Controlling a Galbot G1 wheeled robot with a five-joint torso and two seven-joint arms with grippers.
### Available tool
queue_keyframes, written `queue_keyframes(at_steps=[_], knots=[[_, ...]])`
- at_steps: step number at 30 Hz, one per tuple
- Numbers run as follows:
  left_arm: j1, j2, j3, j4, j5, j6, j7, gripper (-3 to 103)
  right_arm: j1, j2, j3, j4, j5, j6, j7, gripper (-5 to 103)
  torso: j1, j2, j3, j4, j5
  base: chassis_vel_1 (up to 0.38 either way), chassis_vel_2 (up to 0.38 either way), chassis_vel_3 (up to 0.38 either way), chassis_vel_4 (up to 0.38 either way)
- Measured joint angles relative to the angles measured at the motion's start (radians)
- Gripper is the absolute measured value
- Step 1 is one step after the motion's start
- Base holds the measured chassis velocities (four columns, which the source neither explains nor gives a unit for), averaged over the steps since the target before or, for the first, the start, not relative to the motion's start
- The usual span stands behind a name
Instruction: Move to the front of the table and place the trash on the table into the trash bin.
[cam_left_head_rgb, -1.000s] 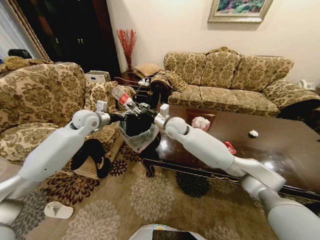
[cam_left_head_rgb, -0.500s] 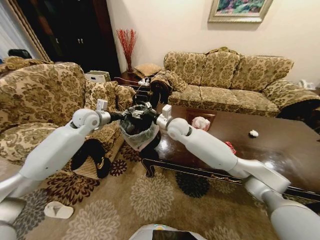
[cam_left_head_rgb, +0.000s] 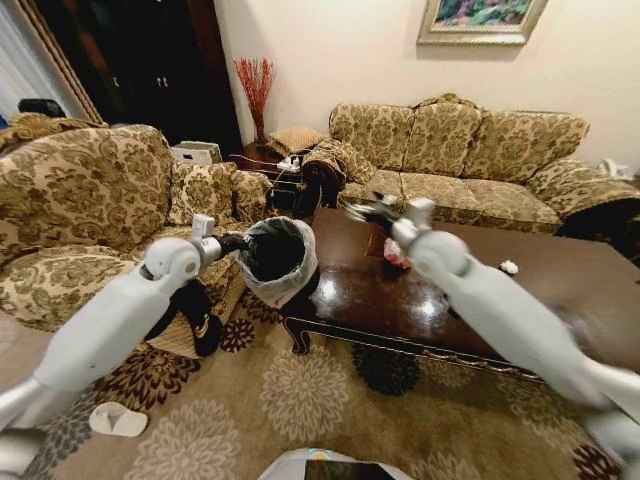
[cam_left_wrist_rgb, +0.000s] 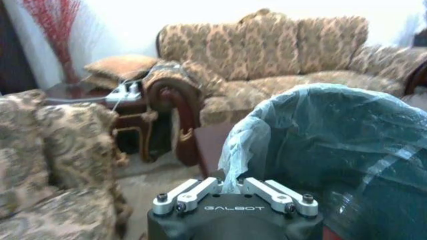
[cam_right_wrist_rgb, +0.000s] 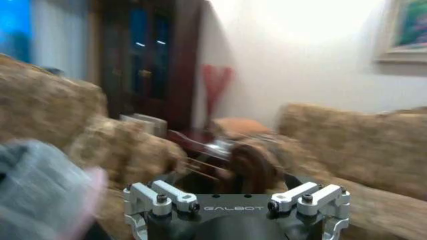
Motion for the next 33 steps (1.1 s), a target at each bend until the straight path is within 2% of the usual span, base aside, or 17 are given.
queue_keyframes(at_steps=[2, 3, 5, 6, 7, 8, 11, 13, 14, 17, 21, 23, 28, 33], knots=[[0.019, -0.005, -0.008, -0.010, 0.005, -0.011, -0.002, 3, -0.058, -0.016, 0.036, 0.017, -0.019, 0.005, 0.000, 100, 0.000, 0.000, 0.000, -0.0003, -0.0006, 0.000, 0.000, 0.000, 0.000], [0.063, -0.010, -0.036, -0.037, 0.024, -0.027, -0.009, 3, -0.180, -0.034, 0.103, 0.047, -0.060, 0.017, 0.012, 100, 0.000, 0.000, 0.000, -0.0005, 0.0001, 0.000, 0.000, 0.000, 0.000], [0.086, -0.010, -0.054, -0.048, 0.032, -0.030, -0.013, 3, -0.211, -0.034, 0.116, 0.054, -0.069, 0.020, 0.022, 100, 0.000, 0.000, 0.000, -0.0004, 0.0003, 0.000, 0.000, 0.000, 0.000], [0.132, -0.009, -0.096, -0.072, 0.042, -0.032, -0.020, 3, -0.249, -0.025, 0.123, 0.058, -0.078, 0.023, 0.039, 100, 0.000, 0.000, 0.000, -0.0002, 0.0000, 0.000, 0.000, 0.000, 0.000], [0.194, -0.008, -0.151, -0.104, 0.049, -0.033, -0.035, 3, -0.284, -0.003, 0.125, 0.059, -0.086, 0.023, 0.054, 100, 0.000, 0.000, 0.000, 0.0019, 0.0014, 0.000, 0.000, 0.000, 0.000], [0.216, -0.012, -0.166, -0.116, 0.051, -0.033, -0.046, 3, -0.295, 0.009, 0.136, 0.064, -0.097, 0.024, 0.070, 100, 0.000, 0.000, 0.000, 0.0033, 0.0007, 0.000, 0.000, 0.000, 0.000], [0.231, -0.017, -0.176, -0.126, 0.051, -0.032, -0.063, 3, -0.316, 0.028, 0.159, 0.072, -0.108, 0.027, 0.103, 100, 0.000, 0.000, 0.000, 0.0028, -0.0010, 0.000, 0.000, 0.000, 0.000], [0.231, -0.018, -0.177, -0.129, 0.051, -0.032, -0.066, 3, -0.327, 0.032, 0.175, 0.074, -0.110, 0.027, 0.108, 100, 0.000, 0.000, 0.000, 0.0024, -0.0007, 0.000, 0.000, 0.000, 0.000], [0.230, -0.018, -0.177, -0.133, 0.051, -0.031, -0.070, 3, -0.354, 0.038, 0.220, 0.077, -0.116, 0.027, 0.111, 100, 0.000, 0.000, 0.000, 0.0018, 0.0000, 0.000, 0.000, 0.000, 0.000], [0.222, -0.015, -0.167, -0.140, 0.049, -0.028, -0.071, 3, -0.427, 0.039, 0.352, 0.079, -0.124, 0.028, 0.085, 100, 0.000, 0.000, 0.000, 0.0011, -0.0001, -0.047, -0.037, -0.024, -0.030], [0.219, -0.015, -0.164, -0.142, 0.049, -0.028, -0.070, 3, -0.479, 0.038, 0.426, 0.080, -0.127, 0.033, 0.060, 100, 0.000, 0.000, 0.000, 0.0009, 0.0000, -0.087, -0.064, -0.055, -0.056], [0.221, -0.013, -0.163, -0.143, 0.049, -0.027, -0.071, 3, -0.551, 0.042, 0.501, 0.078, -0.140, 0.056, 0.024, 100, 0.000, 0.000, 0.000, 0.0013, -0.0002, -0.072, -0.058, -0.066, -0.068], [0.226, -0.010, -0.163, -0.143, 0.050, -0.027, -0.073, 3, -0.636, 0.068, 0.575, 0.076, -0.165, 0.101, -0.017, 100, 0.000, 0.000, 0.000, 0.0013, 0.0000, -0.092, -0.082, -0.087, -0.086], [0.230, -0.014, -0.163, -0.140, 0.051, -0.027, -0.077, 3, -0.672, 0.091, 0.617, 0.077, -0.177, 0.108, -0.035, 100, 0.000, 0.000, 0.000, 0.0014, -0.0002, -0.106, -0.103, -0.109, -0.114]])
